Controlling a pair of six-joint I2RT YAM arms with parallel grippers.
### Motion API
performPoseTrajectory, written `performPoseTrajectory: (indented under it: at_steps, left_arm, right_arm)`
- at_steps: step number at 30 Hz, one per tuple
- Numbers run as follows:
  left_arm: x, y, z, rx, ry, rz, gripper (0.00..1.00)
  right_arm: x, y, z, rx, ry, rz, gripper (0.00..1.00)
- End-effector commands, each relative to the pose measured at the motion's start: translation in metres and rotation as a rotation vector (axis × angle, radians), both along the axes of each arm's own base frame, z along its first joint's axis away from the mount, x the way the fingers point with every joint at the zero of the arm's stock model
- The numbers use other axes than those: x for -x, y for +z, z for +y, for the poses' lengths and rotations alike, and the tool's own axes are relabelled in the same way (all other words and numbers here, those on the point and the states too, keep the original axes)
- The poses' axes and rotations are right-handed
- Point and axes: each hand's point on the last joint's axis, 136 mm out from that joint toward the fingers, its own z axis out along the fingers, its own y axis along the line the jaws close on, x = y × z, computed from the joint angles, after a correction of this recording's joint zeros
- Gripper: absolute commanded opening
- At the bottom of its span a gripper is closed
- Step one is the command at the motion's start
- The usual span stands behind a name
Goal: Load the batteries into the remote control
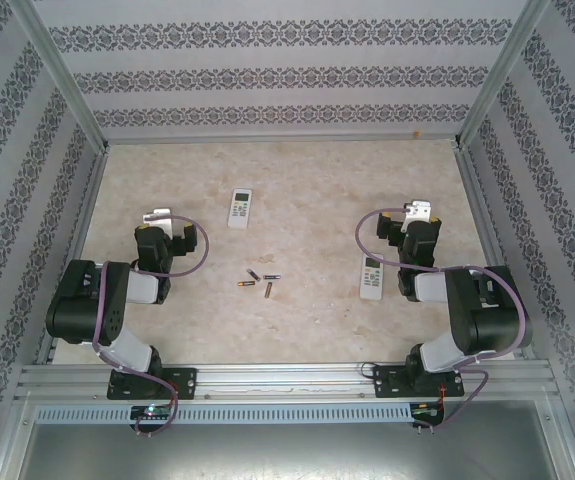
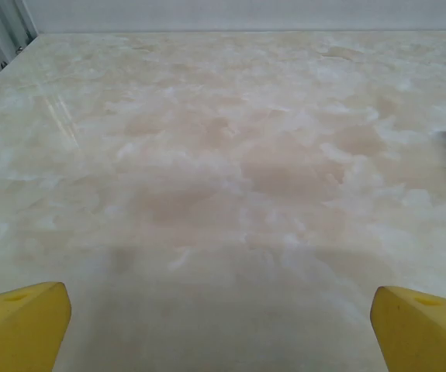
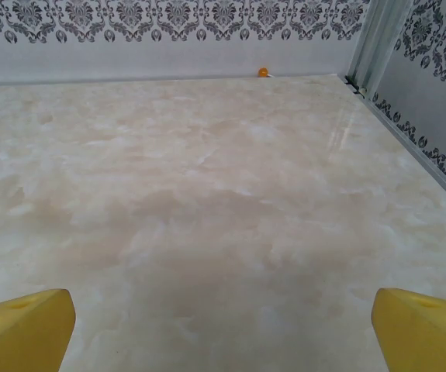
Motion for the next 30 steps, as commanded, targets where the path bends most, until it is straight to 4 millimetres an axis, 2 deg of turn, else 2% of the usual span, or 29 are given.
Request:
performPoseTrajectory:
  at_steps: [1, 8, 19, 24, 27, 29, 30]
  left_arm:
    - [-0.007, 0.011, -0.004, -0.016, -0.023, -0.035, 1.00]
    - [-0.008, 0.011, -0.009, -0.008, -0.059, -0.030, 1.00]
    - [-0.005, 0.012, 0.001, -0.010, 0.004, -0.045, 1.00]
    - [0.005, 0.017, 0.012, 0.000, 0.078, -0.099, 1.00]
    - [0.013, 0.031, 0.005, -0.011, 0.028, -0.154, 1.00]
    - [0.022, 0.049, 0.003, -0.030, 0.028, -0.185, 1.00]
    - [0.027, 0.061, 0.005, -0.032, 0.048, -0.184, 1.00]
  right_arm:
    - [-0.001, 0.004, 0.003, -0.004, 0.009, -0.022, 0.98]
    - [-0.001, 0.004, 0.003, -0.005, 0.009, -0.021, 0.98]
    - [0.000, 0.005, 0.002, -0.009, 0.010, -0.023, 0.98]
    - [0.001, 0.013, 0.002, -0.010, 0.007, -0.043, 0.98]
    - [0.008, 0.031, 0.005, 0.000, 0.018, -0.042, 0.98]
    - [0.017, 0.042, 0.006, -0.019, -0.003, -0.014, 0.98]
    - [0.023, 0.049, 0.007, -0.082, -0.025, -0.009, 0.98]
